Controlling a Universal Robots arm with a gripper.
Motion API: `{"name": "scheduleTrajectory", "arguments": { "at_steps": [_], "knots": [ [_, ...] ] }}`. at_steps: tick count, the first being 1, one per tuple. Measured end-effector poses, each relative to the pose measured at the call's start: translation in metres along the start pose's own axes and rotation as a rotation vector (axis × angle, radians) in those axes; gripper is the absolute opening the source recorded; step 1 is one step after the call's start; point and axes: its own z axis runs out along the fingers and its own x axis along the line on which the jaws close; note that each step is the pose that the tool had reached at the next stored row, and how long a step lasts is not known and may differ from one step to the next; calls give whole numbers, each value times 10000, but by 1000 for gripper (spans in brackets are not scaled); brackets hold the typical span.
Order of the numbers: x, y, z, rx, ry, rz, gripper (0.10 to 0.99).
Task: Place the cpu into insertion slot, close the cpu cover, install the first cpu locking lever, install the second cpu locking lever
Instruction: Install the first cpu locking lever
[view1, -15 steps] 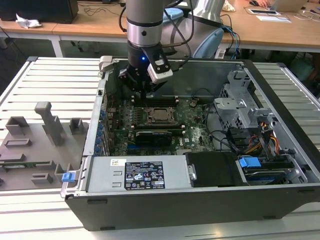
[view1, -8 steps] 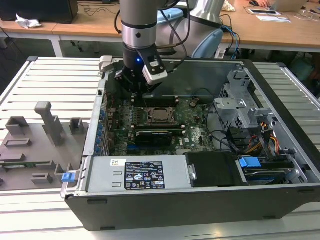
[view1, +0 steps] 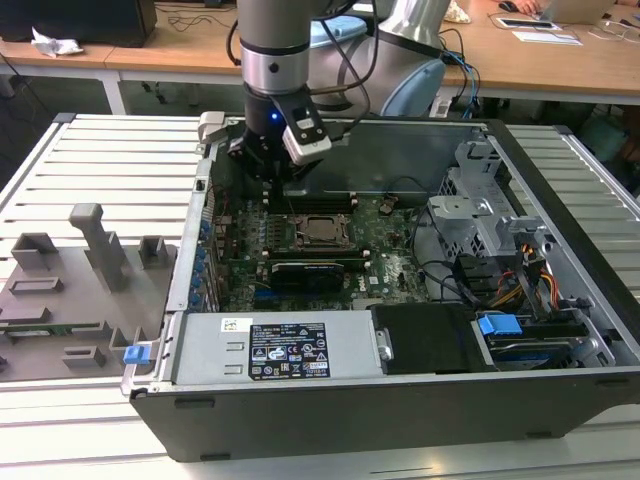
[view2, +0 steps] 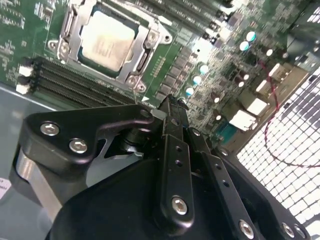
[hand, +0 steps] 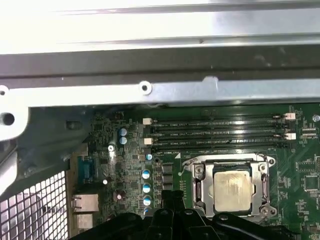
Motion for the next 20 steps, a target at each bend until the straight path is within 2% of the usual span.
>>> {"name": "scheduleTrajectory", "arguments": {
  "at_steps": [3,4,9,14,20],
  "knots": [
    [10,33,0,-1,-22,-56,106],
    [36,52,-12,0,-50,-65,106],
    [64,71,-16,-3,-65,-68,106],
    [69,158,-16,-5,-66,-279,106],
    [-37,164,-11,-6,-66,-325,106]
  ]
}}
